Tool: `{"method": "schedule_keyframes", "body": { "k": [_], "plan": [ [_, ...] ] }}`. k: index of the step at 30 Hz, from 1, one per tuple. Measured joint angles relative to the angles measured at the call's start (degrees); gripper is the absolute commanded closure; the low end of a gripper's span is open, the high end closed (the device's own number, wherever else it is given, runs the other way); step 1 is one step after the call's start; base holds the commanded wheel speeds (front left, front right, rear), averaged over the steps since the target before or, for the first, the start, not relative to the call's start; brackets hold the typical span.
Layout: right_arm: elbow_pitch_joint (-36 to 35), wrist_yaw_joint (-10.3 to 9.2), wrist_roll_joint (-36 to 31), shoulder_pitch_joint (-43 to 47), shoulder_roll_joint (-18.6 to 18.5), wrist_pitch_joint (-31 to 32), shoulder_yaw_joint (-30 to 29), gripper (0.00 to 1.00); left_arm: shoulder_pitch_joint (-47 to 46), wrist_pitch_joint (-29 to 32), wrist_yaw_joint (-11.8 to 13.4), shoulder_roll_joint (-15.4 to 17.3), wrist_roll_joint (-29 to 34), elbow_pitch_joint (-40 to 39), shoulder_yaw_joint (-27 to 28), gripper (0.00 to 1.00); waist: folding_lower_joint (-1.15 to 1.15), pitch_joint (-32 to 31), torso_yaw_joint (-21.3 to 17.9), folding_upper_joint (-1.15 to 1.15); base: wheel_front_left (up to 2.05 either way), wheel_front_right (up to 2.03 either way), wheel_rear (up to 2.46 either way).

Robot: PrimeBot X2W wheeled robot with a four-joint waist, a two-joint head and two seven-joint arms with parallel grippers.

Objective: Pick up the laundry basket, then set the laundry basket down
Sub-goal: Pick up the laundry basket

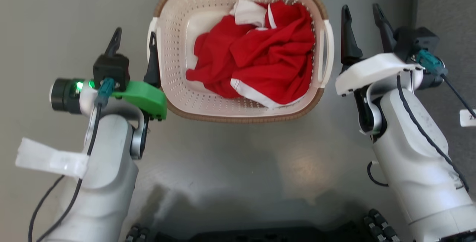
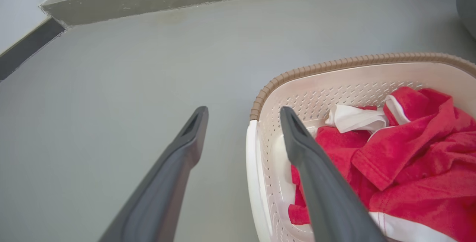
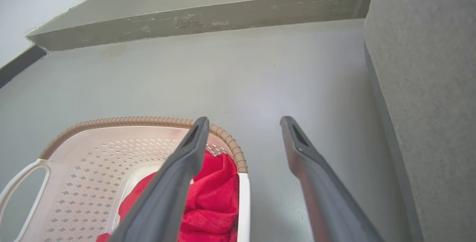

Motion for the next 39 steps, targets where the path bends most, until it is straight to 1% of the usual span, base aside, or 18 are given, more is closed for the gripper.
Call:
{"method": "schedule_keyframes", "body": {
  "k": [12,17,18,21,29,33,39],
  "plan": [
    [5.9,0.08,3.0,-3.8,-0.1,0.0,2.7,0.0,-5.1,0.0,-1.2,-0.2,-0.7,7.9,-2.2,0.0,0.0,6.3,0.5,0.0,0.0,0.0,0.0],
    [7.9,0.34,5.0,-5.1,-0.1,0.0,5.0,0.0,-6.7,0.0,-1.7,-0.2,-1.5,10.7,-2.8,0.0,0.0,7.5,0.6,0.0,0.0,0.0,0.0],
    [8.8,0.45,5.9,-5.6,-0.1,0.0,5.7,0.0,-7.3,0.0,-2.2,-0.2,-1.5,12.0,-3.3,0.0,0.0,8.1,0.5,0.0,0.0,0.0,0.0],
    [10.0,0.67,6.9,-6.2,-0.1,0.0,6.7,0.0,-8.3,0.0,-2.3,-0.2,-1.5,13.7,-3.6,0.0,0.0,8.9,0.3,0.0,0.0,0.0,0.0],
    [13.3,0.65,9.0,-8.5,-0.2,0.0,8.5,0.0,-11.7,0.0,-3.3,-0.2,-2.5,18.1,-4.8,0.0,0.0,11.2,0.0,0.0,0.0,0.0,0.0],
    [14.7,0.26,9.8,-9.2,-0.2,0.0,9.1,0.0,-12.1,0.3,-3.4,-0.3,-3.5,20.4,-5.2,0.0,0.0,11.5,0.0,0.0,0.0,0.0,0.0],
    [15.7,0.24,10.5,-10.8,-0.2,0.0,10.2,0.0,-14.0,0.3,-3.4,-0.3,-3.5,22.7,-5.3,0.0,0.0,11.9,0.0,0.0,0.0,0.0,0.0]
  ]
}}
